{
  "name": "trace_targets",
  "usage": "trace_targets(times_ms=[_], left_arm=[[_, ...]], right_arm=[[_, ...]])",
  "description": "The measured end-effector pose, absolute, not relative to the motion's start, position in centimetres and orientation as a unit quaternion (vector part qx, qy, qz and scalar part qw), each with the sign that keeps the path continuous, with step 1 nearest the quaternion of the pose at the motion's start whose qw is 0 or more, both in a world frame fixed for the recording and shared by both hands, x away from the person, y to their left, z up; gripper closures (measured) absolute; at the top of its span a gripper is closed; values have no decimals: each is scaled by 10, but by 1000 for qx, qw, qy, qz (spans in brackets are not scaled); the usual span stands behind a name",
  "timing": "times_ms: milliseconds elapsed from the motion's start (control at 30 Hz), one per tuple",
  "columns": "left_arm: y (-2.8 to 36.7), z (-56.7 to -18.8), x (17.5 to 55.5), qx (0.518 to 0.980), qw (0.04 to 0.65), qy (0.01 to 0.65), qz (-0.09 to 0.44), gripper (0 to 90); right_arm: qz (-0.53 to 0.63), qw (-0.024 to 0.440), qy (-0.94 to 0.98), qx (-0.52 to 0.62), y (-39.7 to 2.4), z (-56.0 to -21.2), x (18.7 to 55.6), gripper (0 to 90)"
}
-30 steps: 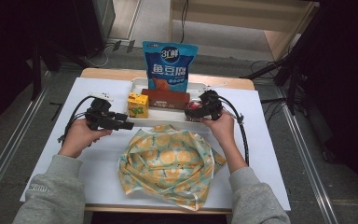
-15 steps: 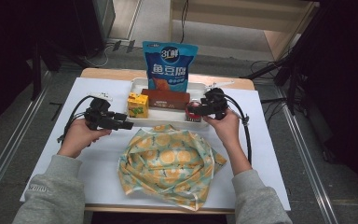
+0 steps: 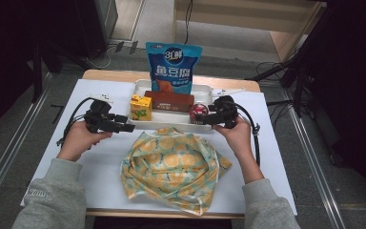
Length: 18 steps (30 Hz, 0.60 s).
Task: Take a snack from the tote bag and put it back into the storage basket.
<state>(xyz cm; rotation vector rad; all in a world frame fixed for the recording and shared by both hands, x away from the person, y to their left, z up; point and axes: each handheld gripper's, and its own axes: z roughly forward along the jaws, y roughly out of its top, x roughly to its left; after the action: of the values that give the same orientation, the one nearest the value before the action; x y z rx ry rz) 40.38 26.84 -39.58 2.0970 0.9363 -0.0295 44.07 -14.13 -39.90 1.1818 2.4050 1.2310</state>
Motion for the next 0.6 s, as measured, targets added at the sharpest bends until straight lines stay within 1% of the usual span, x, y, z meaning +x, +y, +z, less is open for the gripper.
trace_targets(times_ms=[233, 600], left_arm=[[268, -395, 403, 833, 410, 371, -12, 360], [268, -396, 401, 837, 406, 367, -10, 358]], right_arm=[[435, 98, 808, 386, -147, -392, 428, 229], [430, 107, 815, 374, -154, -390, 412, 221]])
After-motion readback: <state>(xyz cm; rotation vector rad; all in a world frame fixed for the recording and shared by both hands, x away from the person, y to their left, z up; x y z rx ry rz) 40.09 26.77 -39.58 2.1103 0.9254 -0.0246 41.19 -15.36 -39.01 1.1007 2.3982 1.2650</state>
